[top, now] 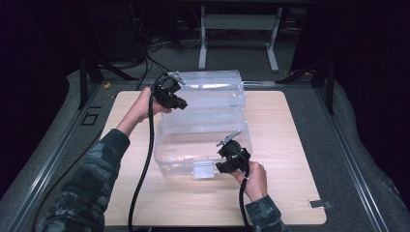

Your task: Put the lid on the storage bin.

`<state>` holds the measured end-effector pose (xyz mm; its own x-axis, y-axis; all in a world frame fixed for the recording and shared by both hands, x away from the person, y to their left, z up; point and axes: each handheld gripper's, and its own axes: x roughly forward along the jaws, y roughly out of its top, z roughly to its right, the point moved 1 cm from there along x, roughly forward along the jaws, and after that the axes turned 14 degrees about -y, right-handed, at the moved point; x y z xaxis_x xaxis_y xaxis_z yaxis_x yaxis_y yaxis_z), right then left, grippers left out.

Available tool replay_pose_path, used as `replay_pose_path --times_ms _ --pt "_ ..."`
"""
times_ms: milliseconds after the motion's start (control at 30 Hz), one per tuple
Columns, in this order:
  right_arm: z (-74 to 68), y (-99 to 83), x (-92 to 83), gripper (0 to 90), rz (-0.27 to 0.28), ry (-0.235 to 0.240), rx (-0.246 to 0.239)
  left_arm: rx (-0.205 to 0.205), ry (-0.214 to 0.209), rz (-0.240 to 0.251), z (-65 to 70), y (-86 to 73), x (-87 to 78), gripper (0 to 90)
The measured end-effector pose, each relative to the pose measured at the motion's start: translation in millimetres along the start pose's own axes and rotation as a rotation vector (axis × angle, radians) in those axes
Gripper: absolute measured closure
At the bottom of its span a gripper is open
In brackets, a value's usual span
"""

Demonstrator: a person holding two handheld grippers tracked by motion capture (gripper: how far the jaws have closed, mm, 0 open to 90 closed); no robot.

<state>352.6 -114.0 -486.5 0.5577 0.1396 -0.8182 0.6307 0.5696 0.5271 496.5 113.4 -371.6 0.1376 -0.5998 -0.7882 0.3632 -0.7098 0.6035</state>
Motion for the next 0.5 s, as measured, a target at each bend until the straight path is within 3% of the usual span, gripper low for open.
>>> replay_pose_path --times_ms 500 --pt "3.0 3.5 3.0 50.0 -0.006 -0.006 0.002 0.035 -0.001 0.034 18.2 -9.5 -7.2 82.1"
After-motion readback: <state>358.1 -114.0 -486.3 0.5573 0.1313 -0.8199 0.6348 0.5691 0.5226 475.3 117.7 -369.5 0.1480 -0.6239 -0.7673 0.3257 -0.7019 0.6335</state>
